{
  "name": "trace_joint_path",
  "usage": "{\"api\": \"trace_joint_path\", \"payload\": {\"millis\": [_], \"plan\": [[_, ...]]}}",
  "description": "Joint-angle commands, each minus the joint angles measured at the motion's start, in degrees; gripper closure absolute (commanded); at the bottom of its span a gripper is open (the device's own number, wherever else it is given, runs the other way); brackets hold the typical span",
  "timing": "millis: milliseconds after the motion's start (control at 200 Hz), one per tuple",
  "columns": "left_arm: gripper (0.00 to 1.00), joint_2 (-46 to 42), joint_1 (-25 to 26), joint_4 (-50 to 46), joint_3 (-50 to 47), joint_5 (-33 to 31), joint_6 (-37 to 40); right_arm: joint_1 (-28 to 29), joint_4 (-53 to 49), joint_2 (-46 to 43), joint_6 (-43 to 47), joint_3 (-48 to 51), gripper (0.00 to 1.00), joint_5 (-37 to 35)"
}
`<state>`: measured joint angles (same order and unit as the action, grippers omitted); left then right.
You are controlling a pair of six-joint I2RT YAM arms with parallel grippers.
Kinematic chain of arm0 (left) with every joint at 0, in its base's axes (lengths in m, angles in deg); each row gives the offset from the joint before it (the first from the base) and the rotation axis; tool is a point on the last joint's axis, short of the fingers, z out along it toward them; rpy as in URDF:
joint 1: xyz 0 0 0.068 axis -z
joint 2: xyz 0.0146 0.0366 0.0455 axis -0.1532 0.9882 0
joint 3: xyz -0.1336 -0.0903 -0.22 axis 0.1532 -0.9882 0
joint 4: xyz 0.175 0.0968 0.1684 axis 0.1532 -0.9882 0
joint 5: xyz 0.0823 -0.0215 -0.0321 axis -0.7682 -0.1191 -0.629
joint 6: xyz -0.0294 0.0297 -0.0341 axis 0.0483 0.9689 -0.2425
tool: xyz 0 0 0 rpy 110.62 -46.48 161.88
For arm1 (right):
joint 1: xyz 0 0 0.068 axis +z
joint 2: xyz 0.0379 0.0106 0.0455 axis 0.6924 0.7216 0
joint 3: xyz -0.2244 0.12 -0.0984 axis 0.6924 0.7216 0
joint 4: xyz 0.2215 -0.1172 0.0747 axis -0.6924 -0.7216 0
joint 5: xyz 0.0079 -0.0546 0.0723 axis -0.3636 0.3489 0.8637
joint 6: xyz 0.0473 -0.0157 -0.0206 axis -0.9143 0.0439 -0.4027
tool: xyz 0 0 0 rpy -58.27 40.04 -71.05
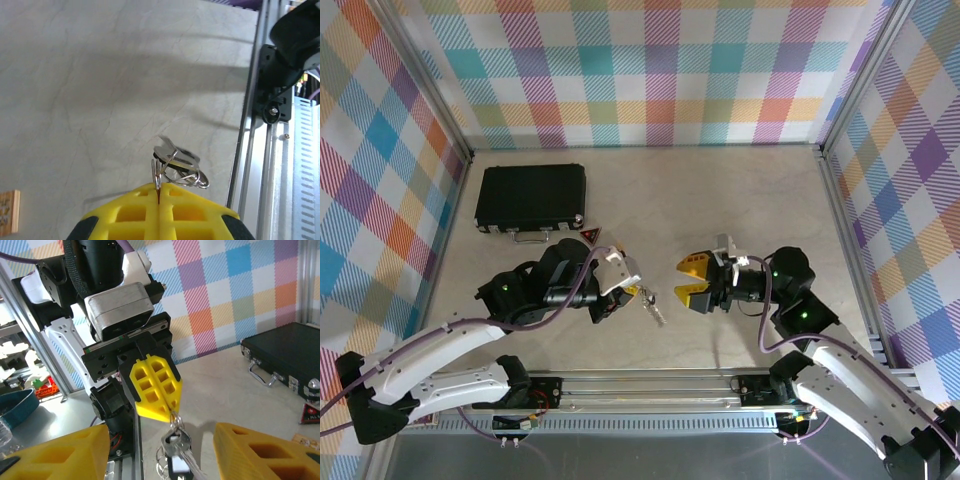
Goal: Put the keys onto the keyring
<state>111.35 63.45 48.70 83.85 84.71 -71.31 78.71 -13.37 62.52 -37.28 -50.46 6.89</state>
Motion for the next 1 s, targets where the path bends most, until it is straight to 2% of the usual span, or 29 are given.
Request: {"api": "trace_joint_path", "payload": {"millis": [0,140,330,725,995], "plan": [[1.0,-0.84,1.3,-0.63,2.81,2.79,4.41,1.83,-2.41,1.39,4.67,-2.58,0.43,2.06],[1.0,-0.39,2.18,-0.67,3.79,2.91,6.39,6.07,-4.13,3.82,9.14,-3.9,0.43,0.46],[1.0,0.13,3.41,0.87,3.84,0.78,7.22,10.35,-7.89,7.09,13.88,-5.69,0.5,-4.1],[1.0,2.51,4.93,0.14,4.14,-3.25,7.32,12.59,-9.8,8.08,16.37,-5.34,0.71,-8.41],[1.0,2.9,5.66,0.05,4.41,-4.34,7.02,14.63,-12.25,10.38,19.57,-6.85,0.8,-11.04]]}}
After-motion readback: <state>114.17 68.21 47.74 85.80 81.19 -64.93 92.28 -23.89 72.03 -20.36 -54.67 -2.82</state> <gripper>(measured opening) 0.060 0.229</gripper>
